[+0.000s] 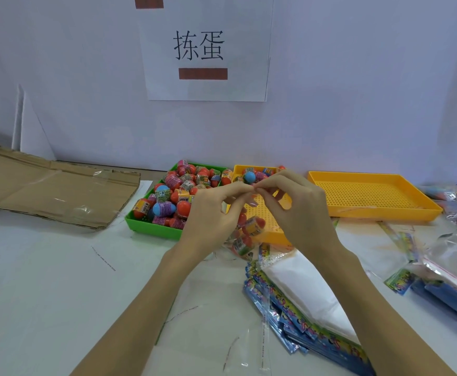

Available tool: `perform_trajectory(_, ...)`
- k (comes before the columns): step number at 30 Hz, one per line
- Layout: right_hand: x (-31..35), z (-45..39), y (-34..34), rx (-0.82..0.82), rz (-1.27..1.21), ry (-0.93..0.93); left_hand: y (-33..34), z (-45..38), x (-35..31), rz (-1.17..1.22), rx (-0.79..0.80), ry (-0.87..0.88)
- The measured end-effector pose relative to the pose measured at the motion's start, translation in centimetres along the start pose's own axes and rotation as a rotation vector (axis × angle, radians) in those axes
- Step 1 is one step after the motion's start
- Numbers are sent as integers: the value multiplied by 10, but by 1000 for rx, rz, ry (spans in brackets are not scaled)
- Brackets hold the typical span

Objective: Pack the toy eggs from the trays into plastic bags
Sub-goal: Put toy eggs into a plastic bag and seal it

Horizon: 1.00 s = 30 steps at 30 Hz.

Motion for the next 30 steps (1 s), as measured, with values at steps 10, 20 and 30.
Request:
perform_trajectory(10, 1, 1, 3, 30, -89, 24, -3, -1, 1, -26, -15, 8)
perform_trajectory(20, 2, 4, 1, -69, 1, 47, 2, 0, -8, -47, -6, 47)
perform_trajectory(30, -69, 8, -25, -265, -174, 483, -11, -3, 17, 195, -73, -229)
Point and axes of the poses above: each hand's wrist, its own z-axis away from the middle knuckle, its own y-axis out of the palm, x = y × z, the point moved 7 cm from there along -z, towards the middle knuckle, and after that the axes turned 1 degree about x, right-handed, at the moved point
